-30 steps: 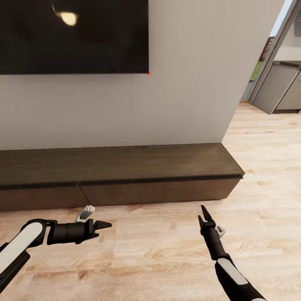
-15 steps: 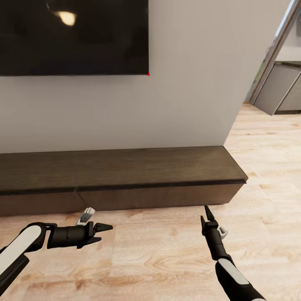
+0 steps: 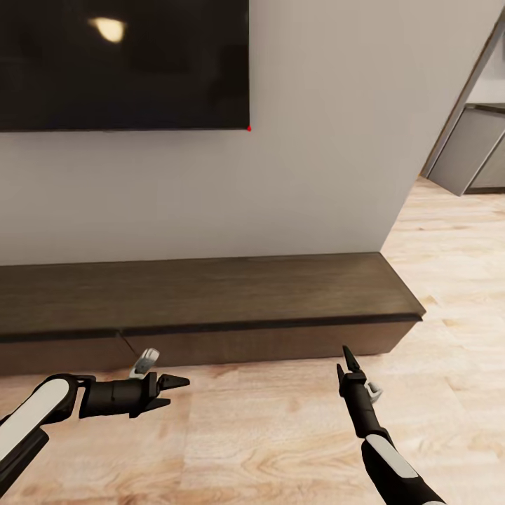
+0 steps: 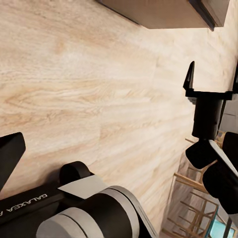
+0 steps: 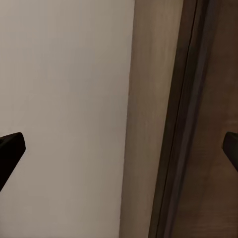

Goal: Place each of the two pumpkins and all three candles from the living room inside a cabinet in the living room (use any cabinet), then make sure every cabinet is closed, and position the cauldron so it is next to a table in the living room.

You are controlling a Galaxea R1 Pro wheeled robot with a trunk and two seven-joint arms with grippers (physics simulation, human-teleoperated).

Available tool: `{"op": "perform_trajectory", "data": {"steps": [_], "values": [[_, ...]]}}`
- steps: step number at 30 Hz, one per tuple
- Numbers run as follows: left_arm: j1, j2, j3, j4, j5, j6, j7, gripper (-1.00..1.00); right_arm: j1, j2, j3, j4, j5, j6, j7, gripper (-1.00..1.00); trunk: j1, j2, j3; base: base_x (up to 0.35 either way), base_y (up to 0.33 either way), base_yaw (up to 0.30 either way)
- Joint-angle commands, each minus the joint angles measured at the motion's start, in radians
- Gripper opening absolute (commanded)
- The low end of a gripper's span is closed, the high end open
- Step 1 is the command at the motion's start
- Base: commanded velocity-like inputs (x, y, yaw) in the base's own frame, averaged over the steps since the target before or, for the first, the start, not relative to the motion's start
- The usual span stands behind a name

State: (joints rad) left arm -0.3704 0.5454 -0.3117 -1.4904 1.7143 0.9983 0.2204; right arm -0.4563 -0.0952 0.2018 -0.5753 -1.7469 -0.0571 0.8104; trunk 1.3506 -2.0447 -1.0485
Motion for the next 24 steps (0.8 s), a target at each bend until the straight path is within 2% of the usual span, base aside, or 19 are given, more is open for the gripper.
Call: {"op": "perform_trajectory", "data": {"steps": [1, 9, 14, 19, 24], "values": [[-0.001, 0.001, -0.001, -0.001, 0.011, 0.0, 0.009, 1.0, -0.001, -0.001, 0.008, 0.001, -0.01, -0.006, 0.003, 1.0, 0.0, 0.0, -0.001, 0.198, 0.0, 0.0], [0.005, 0.001, -0.006, -0.003, 0.022, 0.0, 0.008, 1.0, -0.001, -0.001, 0.009, 0.047, -0.012, 0.001, -0.01, 1.0, 0.0, 0.0, -0.001, 0.052, 0.0, 0.0], [0.007, 0.001, -0.01, -0.015, 0.059, 0.001, 0.008, 1.0, -0.001, -0.001, 0.01, 0.062, -0.014, 0.004, -0.011, 1.0, 0.019, -0.035, -0.016, 0.003, 0.0, 0.0], [0.011, 0.001, -0.024, -0.019, 0.071, 0.002, 0.008, 1.0, -0.001, -0.001, 0.01, 0.064, -0.012, 0.005, -0.004, 1.0, 0.039, -0.07, -0.032, 0.0, 0.0, 0.0], [0.011, 0.001, -0.029, -0.02, 0.107, 0.002, 0.008, 1.0, -0.001, -0.001, 0.012, 0.064, -0.008, 0.005, 0.003, 1.0, 0.058, -0.105, -0.048, 0.0, 0.0, 0.0]]}}
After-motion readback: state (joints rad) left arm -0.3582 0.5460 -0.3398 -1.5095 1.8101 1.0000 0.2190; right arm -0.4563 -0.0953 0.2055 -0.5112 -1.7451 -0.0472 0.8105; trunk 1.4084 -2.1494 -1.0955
